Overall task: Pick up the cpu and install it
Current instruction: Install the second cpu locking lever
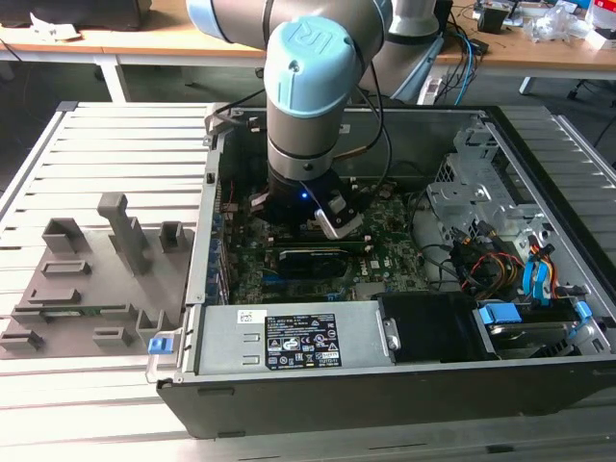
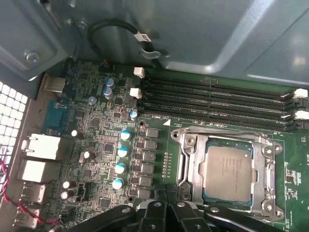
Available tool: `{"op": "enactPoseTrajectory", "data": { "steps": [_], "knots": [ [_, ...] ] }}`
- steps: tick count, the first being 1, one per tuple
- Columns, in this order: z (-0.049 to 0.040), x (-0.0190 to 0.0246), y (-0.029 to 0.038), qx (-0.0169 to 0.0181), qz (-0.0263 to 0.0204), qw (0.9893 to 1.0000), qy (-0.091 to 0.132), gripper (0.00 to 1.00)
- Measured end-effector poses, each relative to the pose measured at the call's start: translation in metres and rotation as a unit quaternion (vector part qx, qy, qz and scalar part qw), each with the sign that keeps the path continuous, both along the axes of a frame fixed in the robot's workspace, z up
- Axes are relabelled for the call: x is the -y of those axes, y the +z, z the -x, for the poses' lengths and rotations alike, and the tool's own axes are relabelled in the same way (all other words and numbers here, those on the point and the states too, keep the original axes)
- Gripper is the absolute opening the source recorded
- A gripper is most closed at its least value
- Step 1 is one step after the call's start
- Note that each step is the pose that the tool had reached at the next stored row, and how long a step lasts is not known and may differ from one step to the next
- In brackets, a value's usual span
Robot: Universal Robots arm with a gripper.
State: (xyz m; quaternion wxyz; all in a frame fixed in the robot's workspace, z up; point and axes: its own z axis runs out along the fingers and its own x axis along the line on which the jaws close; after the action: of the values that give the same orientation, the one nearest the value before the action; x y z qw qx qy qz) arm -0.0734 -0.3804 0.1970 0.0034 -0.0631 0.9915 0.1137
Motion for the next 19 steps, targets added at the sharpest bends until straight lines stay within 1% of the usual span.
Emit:
{"op": "enactPoseTrajectory", "data": {
  "steps": [1,3,7,10,11,12,13,14,15,17,18,19],
  "knots": [
    [0.0,0.0,0.0,-0.0001,0.0016,1.0,0.0,0.11],
    [0.0,0.0,0.0,-0.0001,0.0018,1.0,0.0,0.11],
    [0.0,0.0012,-0.0008,-0.0001,0.0024,1.0,0.001,0.11],
    [0.0,0.0034,-0.0009,0.0,0.0024,1.0,0.001,0.11],
    [0.0,0.0035,-0.0009,0.0,0.0028,1.0,0.001,0.11],
    [0.0,0.0035,-0.0008,0.0,0.0037,1.0,0.001,0.11],
    [0.0,0.0035,0.0002,0.0001,0.0057,1.0,0.001,0.11],
    [0.0,0.0033,0.0012,0.0001,0.008,1.0,0.001,0.11],
    [0.0,0.0025,0.0067,0.0,0.017,0.9999,0.001,0.11],
    [-0.0009,0.0012,0.0105,0.0,0.0232,0.9997,0.001,0.11],
    [-0.0025,0.0002,0.0113,-0.0001,0.0292,0.9996,0.001,0.11],
    [-0.0061,-0.0016,0.0113,-0.0001,0.0391,0.9992,0.001,0.11]
  ]
}}
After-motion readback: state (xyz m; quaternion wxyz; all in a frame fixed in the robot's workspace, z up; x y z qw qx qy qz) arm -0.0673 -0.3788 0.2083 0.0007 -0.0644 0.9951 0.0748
